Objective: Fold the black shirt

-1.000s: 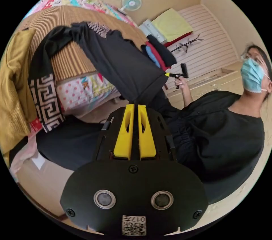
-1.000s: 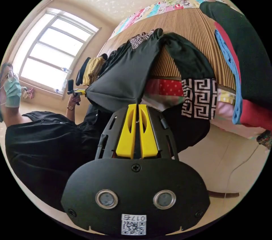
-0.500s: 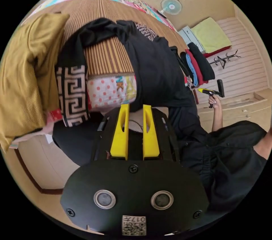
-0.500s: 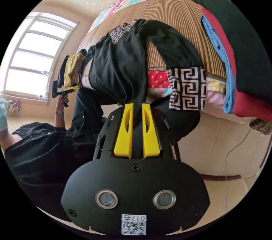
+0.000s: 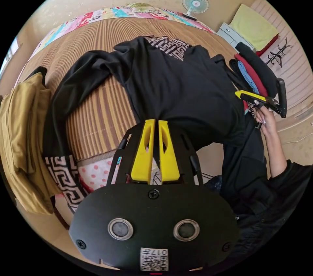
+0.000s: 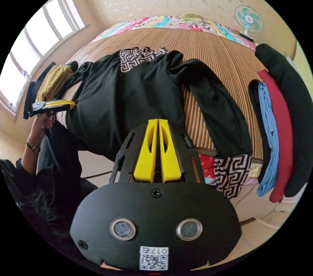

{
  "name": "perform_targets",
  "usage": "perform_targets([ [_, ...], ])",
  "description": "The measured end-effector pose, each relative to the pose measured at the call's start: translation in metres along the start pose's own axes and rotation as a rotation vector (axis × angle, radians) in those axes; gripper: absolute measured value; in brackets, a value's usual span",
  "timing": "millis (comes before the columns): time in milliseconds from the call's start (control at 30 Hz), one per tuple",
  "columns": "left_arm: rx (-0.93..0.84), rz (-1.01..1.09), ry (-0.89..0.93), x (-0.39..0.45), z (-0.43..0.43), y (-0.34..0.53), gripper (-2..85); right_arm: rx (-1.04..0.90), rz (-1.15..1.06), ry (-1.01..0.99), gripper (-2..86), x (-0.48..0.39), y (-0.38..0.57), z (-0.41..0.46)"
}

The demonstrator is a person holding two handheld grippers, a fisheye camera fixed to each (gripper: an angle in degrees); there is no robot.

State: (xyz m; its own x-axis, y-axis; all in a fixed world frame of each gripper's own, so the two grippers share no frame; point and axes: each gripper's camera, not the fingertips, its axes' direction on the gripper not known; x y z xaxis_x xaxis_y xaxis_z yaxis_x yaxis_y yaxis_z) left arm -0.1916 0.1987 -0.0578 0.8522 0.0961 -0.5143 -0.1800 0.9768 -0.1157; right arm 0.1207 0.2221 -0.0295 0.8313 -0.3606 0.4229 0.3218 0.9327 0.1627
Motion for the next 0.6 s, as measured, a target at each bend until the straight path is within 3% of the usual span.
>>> perform_targets([
  [267,0.116,-0.059,0.124,-0.016,-0.031,0.051,3.2,0.090,0.105,-0.105,1.2,0.017,0.042,-0.034],
  [367,-0.005,-0.053,0.244,-0.017,-0.017,0.060,7.6,0.013,0.169,-0.129,2.6,0.030,0.048,-0.039],
  [500,-0.147,-0.058,0.177,-0.008,0.013,0.058,10.8,-0.097,0.202,-0.152,7.9,0.039,0.048,-0.033],
  [600,-0.153,-0.069,0.207,-0.007,0.026,0.044,11.3,-0.141,0.234,-0.166,10.9,0.042,0.044,-0.024],
])
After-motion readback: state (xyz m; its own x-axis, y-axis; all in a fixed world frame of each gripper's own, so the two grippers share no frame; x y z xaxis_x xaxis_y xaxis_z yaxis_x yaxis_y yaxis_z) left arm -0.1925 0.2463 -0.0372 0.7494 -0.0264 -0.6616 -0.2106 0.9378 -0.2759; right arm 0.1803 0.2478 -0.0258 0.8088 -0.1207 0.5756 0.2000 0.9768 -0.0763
